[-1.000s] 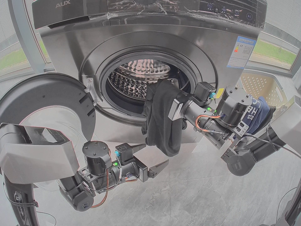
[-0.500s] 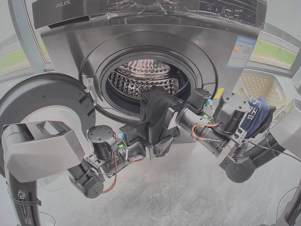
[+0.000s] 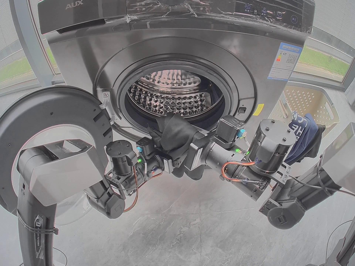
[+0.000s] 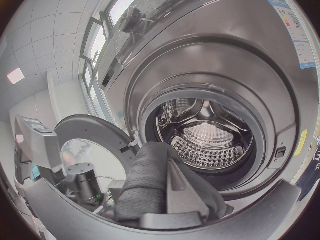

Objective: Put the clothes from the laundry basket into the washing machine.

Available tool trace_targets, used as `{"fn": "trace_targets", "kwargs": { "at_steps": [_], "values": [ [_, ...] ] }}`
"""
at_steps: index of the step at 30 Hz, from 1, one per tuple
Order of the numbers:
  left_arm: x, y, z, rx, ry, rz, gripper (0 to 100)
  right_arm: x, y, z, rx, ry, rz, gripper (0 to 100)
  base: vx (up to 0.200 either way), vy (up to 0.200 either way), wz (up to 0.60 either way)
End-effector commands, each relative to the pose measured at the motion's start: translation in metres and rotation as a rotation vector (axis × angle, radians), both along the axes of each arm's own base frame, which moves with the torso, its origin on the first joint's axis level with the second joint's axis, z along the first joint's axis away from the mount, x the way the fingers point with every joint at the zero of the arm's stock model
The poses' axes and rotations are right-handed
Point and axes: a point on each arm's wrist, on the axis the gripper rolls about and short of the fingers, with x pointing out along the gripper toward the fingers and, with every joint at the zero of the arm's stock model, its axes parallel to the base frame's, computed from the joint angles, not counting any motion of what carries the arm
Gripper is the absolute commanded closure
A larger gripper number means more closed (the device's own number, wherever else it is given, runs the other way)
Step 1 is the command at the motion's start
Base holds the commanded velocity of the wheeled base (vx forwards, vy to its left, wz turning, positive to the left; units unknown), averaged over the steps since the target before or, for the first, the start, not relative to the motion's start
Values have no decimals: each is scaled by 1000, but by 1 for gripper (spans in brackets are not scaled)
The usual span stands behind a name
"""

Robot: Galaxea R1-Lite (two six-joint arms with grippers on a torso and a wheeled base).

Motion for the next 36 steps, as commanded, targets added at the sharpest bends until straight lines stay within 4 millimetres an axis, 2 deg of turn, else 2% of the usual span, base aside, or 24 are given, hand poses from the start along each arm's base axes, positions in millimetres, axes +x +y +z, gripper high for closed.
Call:
{"fn": "trace_targets", "kwargs": {
  "at_steps": [1,11,16,19,23,26,33,36],
  "values": [
    [1,-4,-9,8,15,-6,100,-2,0,2,4,-3,4,100,0,0,0],
    [7,-17,1,-27,-33,-27,100,-1,-1,2,11,-6,0,100,0,0,0],
    [10,-16,10,-49,-57,-10,100,3,-12,10,28,-19,-30,100,0,0,0],
    [10,-13,16,-68,-61,-1,100,13,-25,12,34,-15,-76,100,0,0,0],
    [0,-8,36,-107,-62,8,100,30,-45,3,24,20,-160,100,0,0,0],
    [-9,-5,47,-116,-64,17,100,37,-48,-8,7,45,-178,100,0,0,0],
    [-32,-3,57,-108,-47,0,100,41,-39,-25,-11,78,-167,100,0,0,0],
    [-44,-3,61,-106,-38,-18,100,37,-27,-29,-14,80,-133,100,0,0,0]
  ]
}}
